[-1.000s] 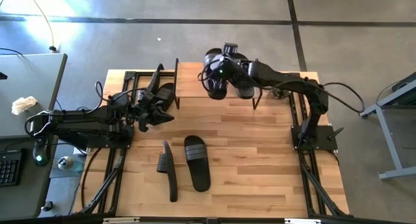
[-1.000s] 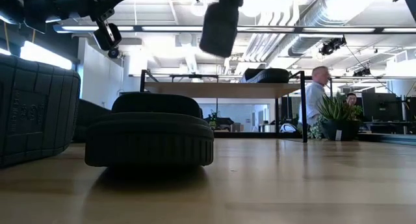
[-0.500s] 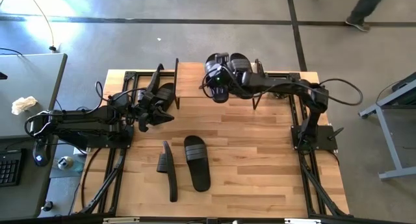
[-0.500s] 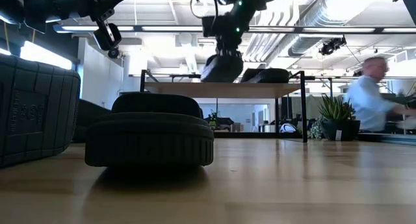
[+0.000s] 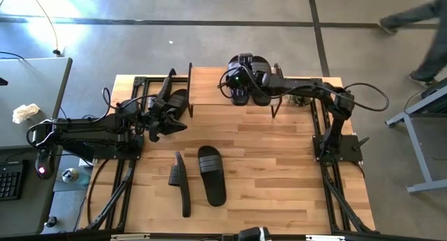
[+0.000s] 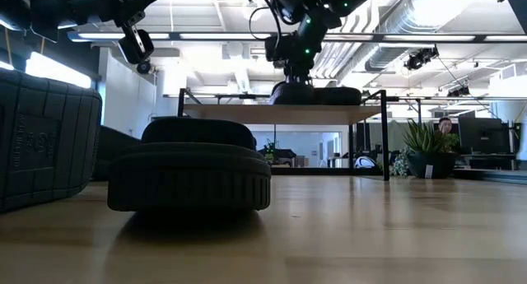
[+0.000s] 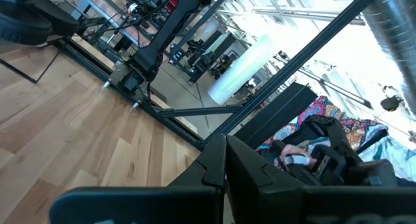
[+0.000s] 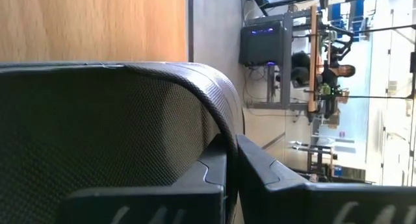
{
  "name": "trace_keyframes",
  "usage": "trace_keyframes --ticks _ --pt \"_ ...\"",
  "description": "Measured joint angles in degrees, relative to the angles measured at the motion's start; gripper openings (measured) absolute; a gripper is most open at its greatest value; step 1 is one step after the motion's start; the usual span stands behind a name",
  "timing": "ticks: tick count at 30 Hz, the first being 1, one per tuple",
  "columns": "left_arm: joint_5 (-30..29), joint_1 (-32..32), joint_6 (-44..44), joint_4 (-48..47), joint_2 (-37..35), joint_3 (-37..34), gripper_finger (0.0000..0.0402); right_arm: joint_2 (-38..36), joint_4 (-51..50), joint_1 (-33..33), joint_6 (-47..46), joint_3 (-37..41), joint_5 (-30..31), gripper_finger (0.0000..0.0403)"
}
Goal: Pick and place slides into the shelf
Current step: Put the black slipper on the shelf
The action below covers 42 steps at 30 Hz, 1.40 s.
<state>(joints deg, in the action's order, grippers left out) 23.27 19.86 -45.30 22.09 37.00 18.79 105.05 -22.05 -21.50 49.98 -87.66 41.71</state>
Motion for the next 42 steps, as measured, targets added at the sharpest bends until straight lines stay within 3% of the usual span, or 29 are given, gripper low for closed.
trace_keyframes --ticks 11,20,31,42 --pt "0.00 0.00 0.00 0.02 0.01 0.00 0.0001 -0.01 -1.72 -0.28 -1.45 0.02 -0.42 0.0001" --pt "0.00 0.00 0.00 0.02 0.00 0.00 0.0001 -0.06 -3.09 -0.28 -3.53 0.02 -3.61 0.0023" --pt "0.00 0.00 0.00 0.02 0.02 0.00 0.0001 -0.58 -4.47 -0.26 -5.18 0.02 -7.51 0.0073" --pt "0.00 0.00 0.00 0.02 0.00 0.00 0.0001 -0.58 -4.67 -0.24 -6.64 0.02 -7.66 0.0134"
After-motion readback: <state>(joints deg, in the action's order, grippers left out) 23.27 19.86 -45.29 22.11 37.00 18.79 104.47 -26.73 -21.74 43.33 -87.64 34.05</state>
